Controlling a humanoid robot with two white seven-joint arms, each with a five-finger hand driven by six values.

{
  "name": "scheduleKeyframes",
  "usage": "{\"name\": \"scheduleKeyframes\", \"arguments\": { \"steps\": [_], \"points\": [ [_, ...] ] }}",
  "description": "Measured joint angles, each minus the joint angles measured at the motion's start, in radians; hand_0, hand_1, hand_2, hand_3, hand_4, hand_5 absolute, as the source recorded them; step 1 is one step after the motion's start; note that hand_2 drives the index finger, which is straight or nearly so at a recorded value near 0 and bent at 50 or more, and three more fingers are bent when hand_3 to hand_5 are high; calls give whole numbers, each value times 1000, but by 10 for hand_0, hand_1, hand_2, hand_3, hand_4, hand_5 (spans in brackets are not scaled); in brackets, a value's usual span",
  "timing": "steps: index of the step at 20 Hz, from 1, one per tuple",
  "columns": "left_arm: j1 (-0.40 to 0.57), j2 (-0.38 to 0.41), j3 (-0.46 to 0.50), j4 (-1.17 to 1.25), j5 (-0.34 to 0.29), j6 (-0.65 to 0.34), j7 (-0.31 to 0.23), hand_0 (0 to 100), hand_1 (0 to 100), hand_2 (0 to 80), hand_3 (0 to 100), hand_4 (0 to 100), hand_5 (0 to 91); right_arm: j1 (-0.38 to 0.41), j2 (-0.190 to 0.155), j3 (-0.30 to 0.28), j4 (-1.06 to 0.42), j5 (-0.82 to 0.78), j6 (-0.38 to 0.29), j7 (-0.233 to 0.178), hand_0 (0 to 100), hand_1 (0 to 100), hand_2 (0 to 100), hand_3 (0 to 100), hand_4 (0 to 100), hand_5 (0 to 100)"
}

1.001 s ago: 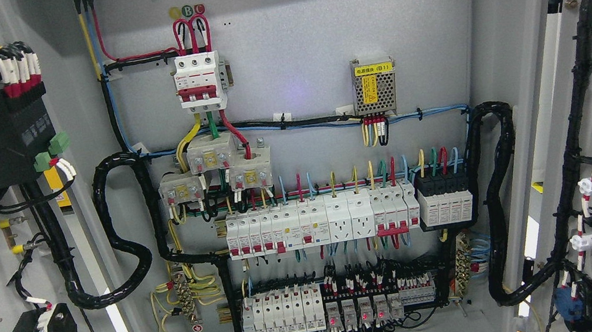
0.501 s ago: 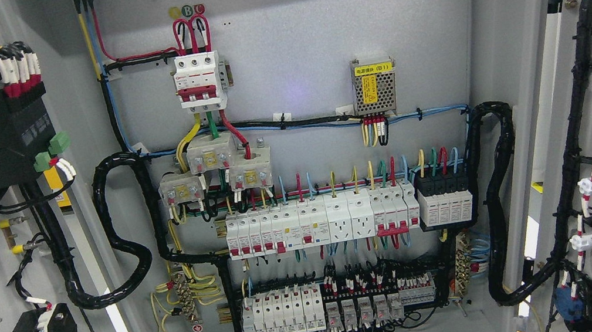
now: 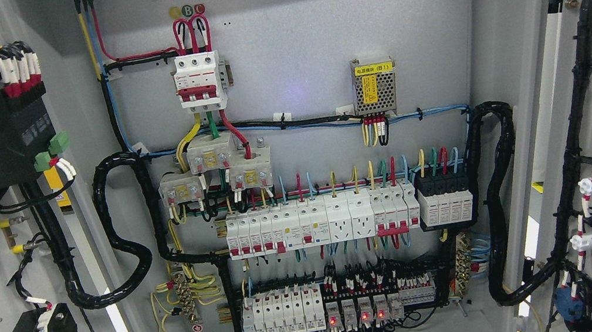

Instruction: Open door with both hands

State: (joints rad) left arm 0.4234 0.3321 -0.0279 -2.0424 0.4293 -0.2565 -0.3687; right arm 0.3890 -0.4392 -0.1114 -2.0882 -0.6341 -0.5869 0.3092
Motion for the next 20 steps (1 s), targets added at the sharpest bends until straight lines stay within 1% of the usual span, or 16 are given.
{"name": "scheduleKeyframes", "arguments": {
  "steps": [3,6,12,20],
  "points": [
    [25,4,33,-3,26,-26,-17,0,0,0,0,0,0,-9,0,-3,1,-10,4,0,213,80,0,0,0,0],
    [52,6,68,-5,45,-50,-23,0,0,0,0,0,0,-13,1,-11,3,-15,5,0,214,80,0,0,0,0],
    [79,8,135,-6,111,-59,-27,0,0,0,0,0,0,-14,9,-36,6,-24,3,-3,214,80,0,0,0,0],
    [84,18,219,12,193,-60,-28,0,0,0,0,0,0,-4,36,-68,13,-31,-1,1,214,80,0,0,0,0]
  ]
}}
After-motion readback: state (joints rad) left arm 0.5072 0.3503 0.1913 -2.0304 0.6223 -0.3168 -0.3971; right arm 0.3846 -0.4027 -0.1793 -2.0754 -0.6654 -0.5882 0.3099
